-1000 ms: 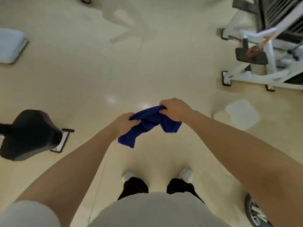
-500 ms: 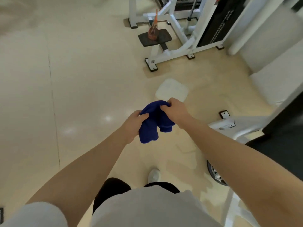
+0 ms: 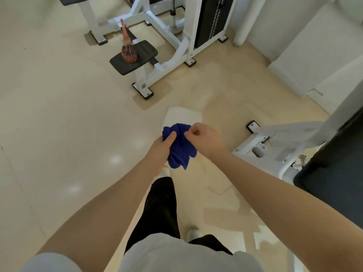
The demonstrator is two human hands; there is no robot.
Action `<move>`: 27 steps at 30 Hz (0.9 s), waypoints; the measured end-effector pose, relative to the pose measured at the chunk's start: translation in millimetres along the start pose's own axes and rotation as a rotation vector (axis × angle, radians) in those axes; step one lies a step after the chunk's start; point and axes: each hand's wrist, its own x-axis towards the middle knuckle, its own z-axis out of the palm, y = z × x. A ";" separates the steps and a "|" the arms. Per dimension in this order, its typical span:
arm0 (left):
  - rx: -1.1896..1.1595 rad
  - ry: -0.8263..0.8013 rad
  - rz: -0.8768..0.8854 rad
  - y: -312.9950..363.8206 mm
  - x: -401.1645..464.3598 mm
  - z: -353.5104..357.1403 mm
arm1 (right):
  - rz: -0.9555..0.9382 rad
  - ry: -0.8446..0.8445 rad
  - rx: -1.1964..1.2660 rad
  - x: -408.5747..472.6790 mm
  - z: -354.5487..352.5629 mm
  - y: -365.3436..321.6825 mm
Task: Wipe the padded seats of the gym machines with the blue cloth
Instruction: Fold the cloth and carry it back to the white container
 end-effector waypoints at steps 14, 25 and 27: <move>0.279 -0.243 -0.237 5.1 274.9 -56.0 | 0.463 -0.076 0.707 259.9 52.4 112.7; 1.081 0.059 -0.137 -122.0 441.6 -82.8 | 0.576 0.010 0.197 387.9 141.6 235.4; 1.233 0.021 -0.178 -112.1 426.7 -87.8 | 0.571 -0.024 0.151 371.7 128.3 228.6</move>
